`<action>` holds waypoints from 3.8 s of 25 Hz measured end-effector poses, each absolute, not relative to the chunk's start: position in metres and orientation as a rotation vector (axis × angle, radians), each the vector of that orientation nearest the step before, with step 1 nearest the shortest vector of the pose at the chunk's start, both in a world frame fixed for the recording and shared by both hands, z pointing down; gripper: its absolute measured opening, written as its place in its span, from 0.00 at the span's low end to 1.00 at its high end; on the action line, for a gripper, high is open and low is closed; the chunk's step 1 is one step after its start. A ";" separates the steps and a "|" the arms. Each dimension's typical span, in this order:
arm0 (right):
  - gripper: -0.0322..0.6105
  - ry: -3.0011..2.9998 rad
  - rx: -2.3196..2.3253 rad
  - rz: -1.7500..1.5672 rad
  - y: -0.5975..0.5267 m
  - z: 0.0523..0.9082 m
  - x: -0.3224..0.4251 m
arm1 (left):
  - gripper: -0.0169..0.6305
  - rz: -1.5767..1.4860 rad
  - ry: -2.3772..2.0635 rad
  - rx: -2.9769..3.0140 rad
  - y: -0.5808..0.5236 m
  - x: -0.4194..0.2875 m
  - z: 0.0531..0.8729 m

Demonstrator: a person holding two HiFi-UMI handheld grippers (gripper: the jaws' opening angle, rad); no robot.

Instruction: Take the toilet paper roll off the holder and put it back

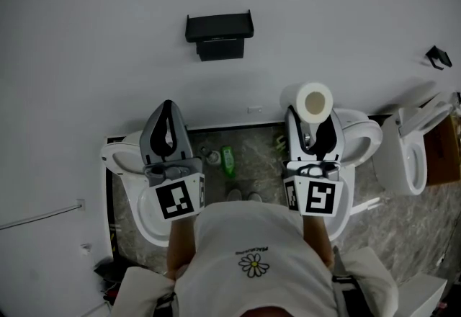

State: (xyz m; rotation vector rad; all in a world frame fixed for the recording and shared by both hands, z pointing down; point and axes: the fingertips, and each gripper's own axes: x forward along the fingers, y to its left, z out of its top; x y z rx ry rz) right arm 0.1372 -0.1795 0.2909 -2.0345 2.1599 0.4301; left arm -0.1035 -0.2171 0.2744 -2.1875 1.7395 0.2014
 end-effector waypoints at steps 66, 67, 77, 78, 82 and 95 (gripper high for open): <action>0.48 2.652 -1.939 -0.089 -0.485 0.279 0.013 | 0.05 0.100 1.971 -2.095 -0.238 -0.168 0.309; 0.48 2.649 -1.939 -0.087 -0.484 0.278 0.013 | 0.05 0.102 1.970 -2.095 -0.237 -0.168 0.308; 0.49 2.611 -1.873 -0.003 -0.480 0.254 0.009 | 0.05 0.115 1.963 -2.092 -0.233 -0.170 0.305; 0.49 2.602 -1.861 0.009 -0.478 0.248 0.009 | 0.05 0.111 1.961 -2.093 -0.232 -0.170 0.305; 0.49 2.540 -1.814 0.081 -0.467 0.219 0.013 | 0.05 0.117 1.953 -2.090 -0.230 -0.169 0.302; 0.29 2.188 -1.580 0.427 -0.322 0.125 0.070 | 0.05 0.137 1.850 -2.131 -0.237 -0.145 0.280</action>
